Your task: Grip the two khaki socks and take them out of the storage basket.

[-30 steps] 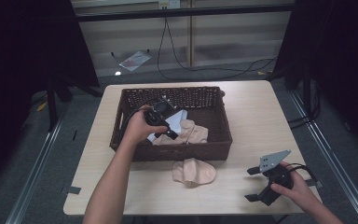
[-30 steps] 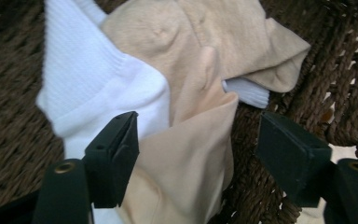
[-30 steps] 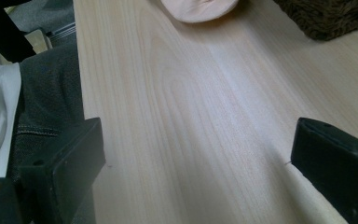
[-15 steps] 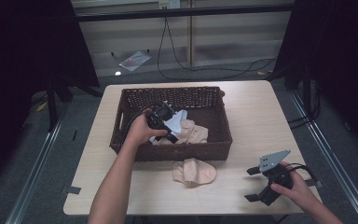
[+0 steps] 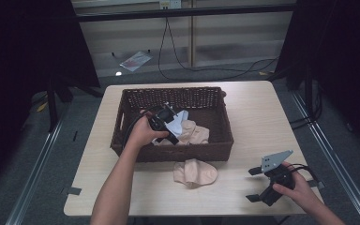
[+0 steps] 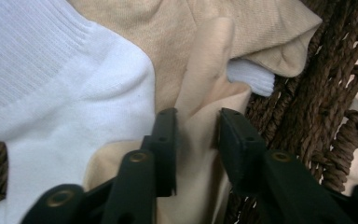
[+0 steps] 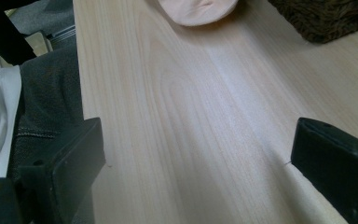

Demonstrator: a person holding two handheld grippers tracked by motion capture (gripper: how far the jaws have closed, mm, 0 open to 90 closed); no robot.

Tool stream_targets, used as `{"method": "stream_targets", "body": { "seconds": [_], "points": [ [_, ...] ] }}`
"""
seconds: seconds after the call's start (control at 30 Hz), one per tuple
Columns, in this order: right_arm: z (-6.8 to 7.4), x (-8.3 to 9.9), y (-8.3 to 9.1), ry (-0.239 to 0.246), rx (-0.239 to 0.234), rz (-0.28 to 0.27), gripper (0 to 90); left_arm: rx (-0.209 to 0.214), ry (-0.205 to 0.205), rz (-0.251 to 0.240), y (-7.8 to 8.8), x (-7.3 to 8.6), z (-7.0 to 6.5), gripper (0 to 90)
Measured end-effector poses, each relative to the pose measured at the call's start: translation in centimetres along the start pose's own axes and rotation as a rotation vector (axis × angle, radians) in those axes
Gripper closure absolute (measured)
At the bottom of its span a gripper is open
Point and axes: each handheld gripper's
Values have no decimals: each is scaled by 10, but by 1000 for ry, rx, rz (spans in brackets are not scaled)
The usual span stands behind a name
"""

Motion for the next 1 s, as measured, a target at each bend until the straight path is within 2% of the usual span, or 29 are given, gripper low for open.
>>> {"method": "stream_targets", "body": {
  "seconds": [0.03,0.1,0.17,0.2,0.27,0.43,0.47,0.53,0.57,0.83,0.87,0.9,1.0],
  "points": [
    [0,0,0,1,3,2,25,-2,-7,16,0,0,1,713],
    [0,0,1,0,3,0,25,-5,17,12,-1,0,-1,794],
    [0,0,1,4,3,1,25,-1,21,16,0,0,-2,849],
    [0,0,1,4,4,1,25,-1,13,22,0,-1,-2,855],
    [0,0,1,4,6,-2,26,0,26,15,3,-1,-3,863],
    [0,0,2,6,4,-4,26,-24,37,-43,15,-1,-3,866],
    [0,0,2,2,6,-6,26,-28,37,-42,18,-1,-3,866],
    [0,0,2,3,4,-6,26,-18,50,-49,24,-2,-5,865],
    [0,0,2,7,5,-4,26,-11,55,-67,26,-3,-5,865],
    [0,0,2,2,5,-5,26,-13,58,-112,50,-7,-12,865],
    [0,0,2,2,5,-5,26,-8,55,-116,54,-7,-13,865],
    [0,0,2,1,5,-5,26,8,70,-125,57,-8,-14,865],
    [0,-1,2,3,4,-6,26,-6,83,-137,66,-8,-17,864]
  ]
}}
Point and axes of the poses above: each handheld gripper's, and its own axes: y roughly backward along the jaws, x roughly out of its underside, z roughly to its left, and after that the axes turned 1 degree about -z, right-handed
